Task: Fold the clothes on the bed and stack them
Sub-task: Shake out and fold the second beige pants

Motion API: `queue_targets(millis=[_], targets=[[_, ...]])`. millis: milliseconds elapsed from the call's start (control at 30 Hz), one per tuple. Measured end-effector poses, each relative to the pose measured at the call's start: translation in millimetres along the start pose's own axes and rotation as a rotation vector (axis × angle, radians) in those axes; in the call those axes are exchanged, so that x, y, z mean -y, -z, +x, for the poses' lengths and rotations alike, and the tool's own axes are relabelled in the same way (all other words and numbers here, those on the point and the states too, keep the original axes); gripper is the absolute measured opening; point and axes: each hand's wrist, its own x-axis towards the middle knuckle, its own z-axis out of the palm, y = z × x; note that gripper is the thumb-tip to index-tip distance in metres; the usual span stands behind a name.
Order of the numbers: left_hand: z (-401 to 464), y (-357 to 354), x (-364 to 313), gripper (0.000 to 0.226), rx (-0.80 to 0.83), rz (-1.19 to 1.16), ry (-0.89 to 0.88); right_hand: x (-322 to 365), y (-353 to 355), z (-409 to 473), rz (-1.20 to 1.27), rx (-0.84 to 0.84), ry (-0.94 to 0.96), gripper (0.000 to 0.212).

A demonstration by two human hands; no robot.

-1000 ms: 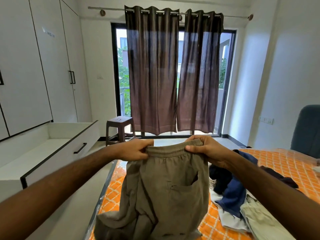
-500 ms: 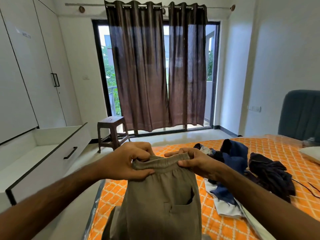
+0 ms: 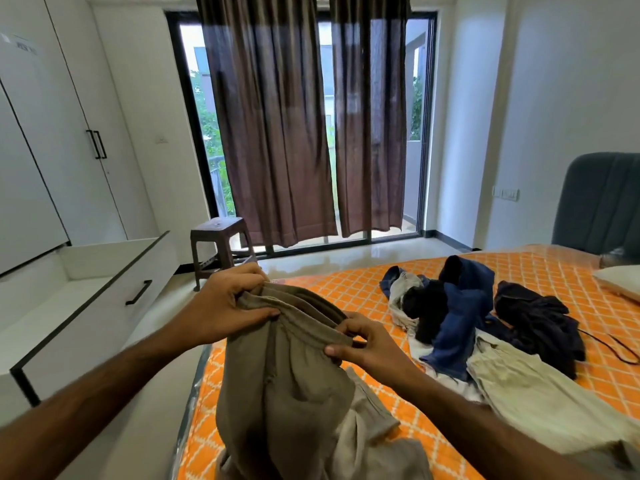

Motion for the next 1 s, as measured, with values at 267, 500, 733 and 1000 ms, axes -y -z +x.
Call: queue_targets(millis=[267, 500, 733, 1000], targets=[[-5.9, 15.5, 18.0, 0.034, 0.182, 0.12, -0.035, 3.0, 13.0, 28.7, -0.236, -0.14, 0.051, 0.012], [18.9, 38.9, 17.6, 0.046, -0.009, 0.392, 0.052, 51.4, 46.6, 82.2, -0.286, -0.163, 0.17, 0.016], [72.4, 79.5, 17.3, 0.04, -0.236, 0.056, 0.416, 123.7, 67.9, 139.6, 0.143, -0.397, 0.196, 0.056], [141.4, 121.7, -12.8, 0.021, -0.52, -0.326, 0.482, 220.4, 85.1, 172.2, 0.149, -0.402, 0.284, 0.025]])
